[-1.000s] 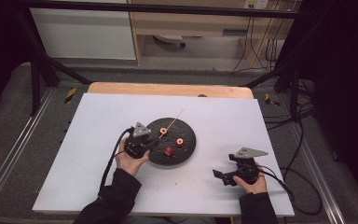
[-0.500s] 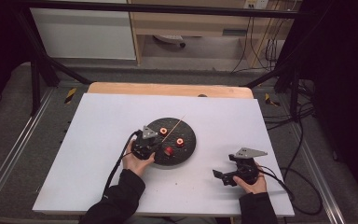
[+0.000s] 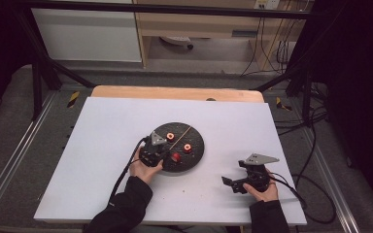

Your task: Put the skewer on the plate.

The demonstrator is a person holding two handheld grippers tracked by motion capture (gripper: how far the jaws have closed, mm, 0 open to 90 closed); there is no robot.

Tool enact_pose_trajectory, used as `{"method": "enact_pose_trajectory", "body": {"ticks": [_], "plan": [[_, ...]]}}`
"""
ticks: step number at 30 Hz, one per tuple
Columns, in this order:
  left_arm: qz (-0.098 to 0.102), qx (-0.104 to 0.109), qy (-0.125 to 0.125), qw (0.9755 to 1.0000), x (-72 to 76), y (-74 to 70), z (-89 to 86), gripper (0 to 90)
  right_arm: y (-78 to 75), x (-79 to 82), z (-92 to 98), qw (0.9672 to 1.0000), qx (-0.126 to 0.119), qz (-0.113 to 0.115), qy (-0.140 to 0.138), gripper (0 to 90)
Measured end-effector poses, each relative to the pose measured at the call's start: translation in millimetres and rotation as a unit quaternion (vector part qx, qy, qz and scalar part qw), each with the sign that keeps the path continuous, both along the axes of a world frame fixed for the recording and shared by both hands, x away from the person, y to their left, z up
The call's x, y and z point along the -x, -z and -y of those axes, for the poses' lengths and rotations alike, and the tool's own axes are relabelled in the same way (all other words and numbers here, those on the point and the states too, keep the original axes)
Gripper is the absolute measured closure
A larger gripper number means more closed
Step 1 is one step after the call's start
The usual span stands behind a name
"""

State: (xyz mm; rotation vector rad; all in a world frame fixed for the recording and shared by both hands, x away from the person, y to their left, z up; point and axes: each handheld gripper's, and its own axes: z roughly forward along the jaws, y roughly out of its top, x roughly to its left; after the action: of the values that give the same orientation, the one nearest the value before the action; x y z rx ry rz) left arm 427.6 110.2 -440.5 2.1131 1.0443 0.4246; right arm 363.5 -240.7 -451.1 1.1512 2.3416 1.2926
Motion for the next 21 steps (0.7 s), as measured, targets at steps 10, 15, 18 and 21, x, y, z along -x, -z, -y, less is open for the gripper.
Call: {"method": "enact_pose_trajectory", "body": {"ticks": [10,15,18,21], "plan": [[0.012,0.014,0.021,0.9996,10.6,-18.1,-14.7,68.7,-0.3,0.2,1.0,1.0000,-0.001,0.001,0.003,1.2],[0.010,0.013,0.051,0.9986,20.1,-27.6,-29.9,56.1,-0.4,0.2,1.4,1.0000,-0.001,0.001,0.002,1.2],[0.012,0.011,0.059,0.9981,26.6,-30.2,-41.3,49.4,-0.4,0.3,1.2,1.0000,-0.002,0.001,0.002,1.1],[0.013,0.005,0.064,0.9978,32.5,-30.7,-53.1,38.8,-0.6,0.3,1.3,1.0000,-0.004,0.000,0.003,1.1]]}}
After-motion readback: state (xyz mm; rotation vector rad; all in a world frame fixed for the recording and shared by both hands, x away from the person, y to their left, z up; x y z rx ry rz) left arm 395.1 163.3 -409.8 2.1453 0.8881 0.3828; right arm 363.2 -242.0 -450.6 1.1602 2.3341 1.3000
